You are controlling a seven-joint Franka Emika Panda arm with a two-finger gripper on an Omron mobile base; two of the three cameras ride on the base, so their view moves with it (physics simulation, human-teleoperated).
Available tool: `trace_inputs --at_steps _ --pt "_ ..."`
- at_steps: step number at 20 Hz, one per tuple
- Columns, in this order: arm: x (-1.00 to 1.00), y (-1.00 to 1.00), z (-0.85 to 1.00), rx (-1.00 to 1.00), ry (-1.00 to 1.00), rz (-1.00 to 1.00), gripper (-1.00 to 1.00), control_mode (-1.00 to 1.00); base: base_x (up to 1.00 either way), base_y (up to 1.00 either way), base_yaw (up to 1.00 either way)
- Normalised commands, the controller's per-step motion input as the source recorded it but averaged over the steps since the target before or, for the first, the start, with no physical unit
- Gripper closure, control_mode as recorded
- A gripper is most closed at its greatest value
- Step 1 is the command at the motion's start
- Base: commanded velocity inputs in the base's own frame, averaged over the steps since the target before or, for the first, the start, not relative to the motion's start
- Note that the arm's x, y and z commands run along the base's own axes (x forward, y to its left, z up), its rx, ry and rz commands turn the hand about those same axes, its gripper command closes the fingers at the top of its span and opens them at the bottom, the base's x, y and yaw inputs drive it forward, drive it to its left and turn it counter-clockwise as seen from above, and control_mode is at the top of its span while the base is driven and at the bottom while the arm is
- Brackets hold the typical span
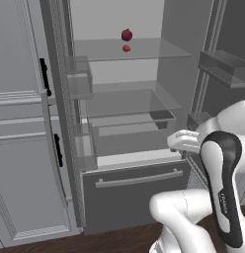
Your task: Take the strawberry from the fridge and place it on top of the pancake, located on the dining counter.
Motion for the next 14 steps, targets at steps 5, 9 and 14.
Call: trace_inputs --at_steps 5,9,14 --pt "-0.24 -0.01 0.01 -0.31 -0.27 0.0 -1.0 -1.0 0.0 0.0 0.0" --pt "0.0 0.0 0.0 -0.2 0.04 0.0 -1.0 -1.0 0.0 0.0 0.0" --pt "0.01 0.0 0.0 0.0 0.03 0.0 -1.0 -1.0 0.0 0.0 0.0"
